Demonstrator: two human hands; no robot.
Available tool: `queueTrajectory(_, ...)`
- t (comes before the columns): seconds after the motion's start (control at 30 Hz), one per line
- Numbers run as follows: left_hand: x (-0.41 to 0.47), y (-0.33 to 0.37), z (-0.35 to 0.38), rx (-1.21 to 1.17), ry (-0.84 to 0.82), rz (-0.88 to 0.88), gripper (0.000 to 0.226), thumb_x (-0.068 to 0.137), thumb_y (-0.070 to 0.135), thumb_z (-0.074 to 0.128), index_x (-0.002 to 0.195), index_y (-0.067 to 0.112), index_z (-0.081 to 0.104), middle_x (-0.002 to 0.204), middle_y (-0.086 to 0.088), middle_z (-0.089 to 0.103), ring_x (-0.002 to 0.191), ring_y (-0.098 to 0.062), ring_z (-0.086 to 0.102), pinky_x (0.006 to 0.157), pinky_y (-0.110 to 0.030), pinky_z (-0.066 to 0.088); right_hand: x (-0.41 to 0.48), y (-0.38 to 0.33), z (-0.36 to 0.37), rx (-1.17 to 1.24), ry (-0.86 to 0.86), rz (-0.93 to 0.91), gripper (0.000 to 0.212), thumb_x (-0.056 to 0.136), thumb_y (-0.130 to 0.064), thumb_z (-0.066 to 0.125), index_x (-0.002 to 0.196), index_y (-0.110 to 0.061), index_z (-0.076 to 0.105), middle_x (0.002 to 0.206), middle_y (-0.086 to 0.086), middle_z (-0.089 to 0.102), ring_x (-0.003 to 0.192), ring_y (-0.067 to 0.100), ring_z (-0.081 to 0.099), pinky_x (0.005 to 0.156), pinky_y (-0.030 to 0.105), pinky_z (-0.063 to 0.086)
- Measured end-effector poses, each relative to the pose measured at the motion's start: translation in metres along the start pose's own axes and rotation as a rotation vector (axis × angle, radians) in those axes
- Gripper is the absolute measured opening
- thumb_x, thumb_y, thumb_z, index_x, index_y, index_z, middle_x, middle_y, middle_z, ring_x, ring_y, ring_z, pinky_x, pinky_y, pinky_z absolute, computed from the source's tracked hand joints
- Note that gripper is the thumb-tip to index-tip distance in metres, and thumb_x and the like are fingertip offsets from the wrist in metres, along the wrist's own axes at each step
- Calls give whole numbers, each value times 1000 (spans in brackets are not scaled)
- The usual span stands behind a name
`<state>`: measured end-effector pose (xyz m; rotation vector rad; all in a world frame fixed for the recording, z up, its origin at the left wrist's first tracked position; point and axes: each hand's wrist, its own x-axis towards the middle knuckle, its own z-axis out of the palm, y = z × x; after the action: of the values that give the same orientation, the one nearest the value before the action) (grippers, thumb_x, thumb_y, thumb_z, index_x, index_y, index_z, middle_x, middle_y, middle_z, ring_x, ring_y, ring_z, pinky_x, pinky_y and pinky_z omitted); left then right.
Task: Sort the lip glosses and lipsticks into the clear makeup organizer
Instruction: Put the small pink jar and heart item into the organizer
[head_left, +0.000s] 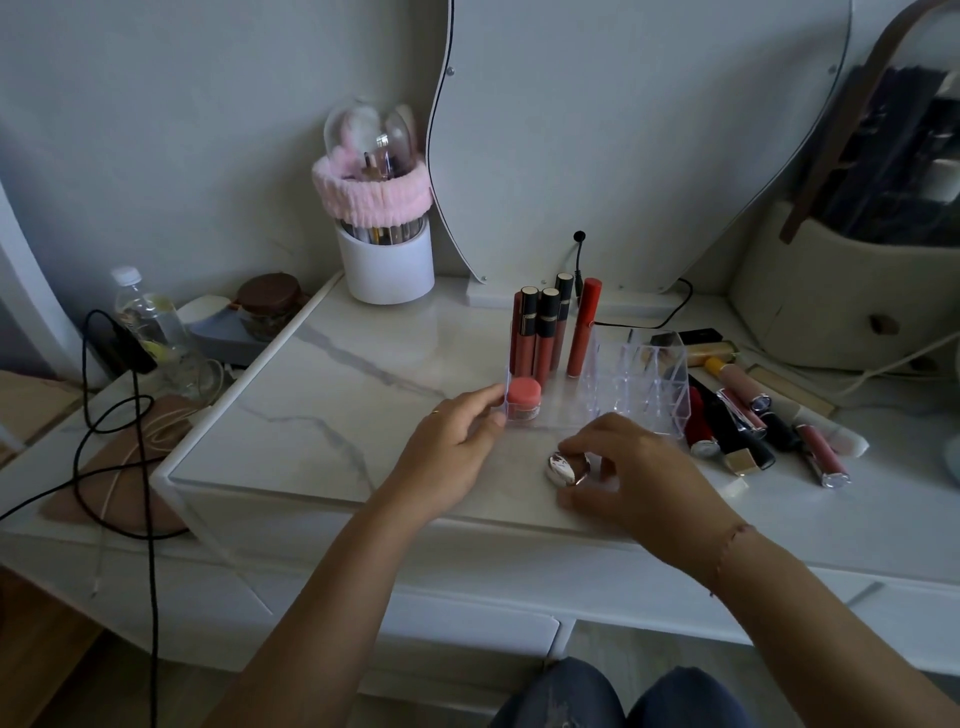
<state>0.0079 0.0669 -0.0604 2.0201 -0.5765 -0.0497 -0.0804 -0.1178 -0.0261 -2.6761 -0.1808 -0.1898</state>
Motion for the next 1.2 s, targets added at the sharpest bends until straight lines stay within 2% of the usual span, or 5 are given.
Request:
queueTrajectory(0.27, 0, 1, -1, 1, -12, 2, 39, 97, 27, 47, 136, 29, 50, 137, 7, 55, 127, -4, 46, 107, -30, 36, 7, -2, 2, -45, 23, -8, 28, 81, -32, 64, 106, -20, 63, 100, -1, 59, 83, 12, 54, 77, 24, 48)
queueTrajectory(0.5, -1, 1, -1, -35, -32, 9, 35, 97, 27, 47, 131, 36, 53, 131, 11, 59, 122, 0, 50, 103, -26, 39, 19, -8, -21, 28, 269, -43, 24, 80, -27, 64, 102, -19, 62, 92, -6, 56, 71, 2, 53, 62, 9, 46)
queueTrajectory(0.63, 0, 1, -1, -36, -33, 16, 35, 97, 26, 47, 131, 35, 53, 131, 10, 59, 124, -2, 50, 106, -34, 39, 42, -6, -29, 27, 380, -19, 23, 81, -24, 65, 103, -15, 63, 94, -2, 58, 74, 9, 56, 69, 10, 44)
queueTrajectory(0.83, -1, 1, -1, 3, -13, 15, 35, 97, 26, 47, 131, 35, 53, 128, 9, 61, 121, -7, 51, 104, -40, 40, 63, 4, -13, -75, 333, 17, 25, 82, -33, 64, 100, -16, 64, 96, -1, 61, 79, 12, 55, 76, 28, 53)
queueTrajectory(1.2, -2, -1, -1, 16, 5, 22, 36, 96, 27, 50, 130, 39, 52, 125, 9, 62, 120, -8, 51, 102, -35, 41, 60, 16, 0, -113, 306, 18, 26, 76, -40, 68, 95, -24, 59, 91, -6, 66, 85, 11, 47, 78, 29, 39)
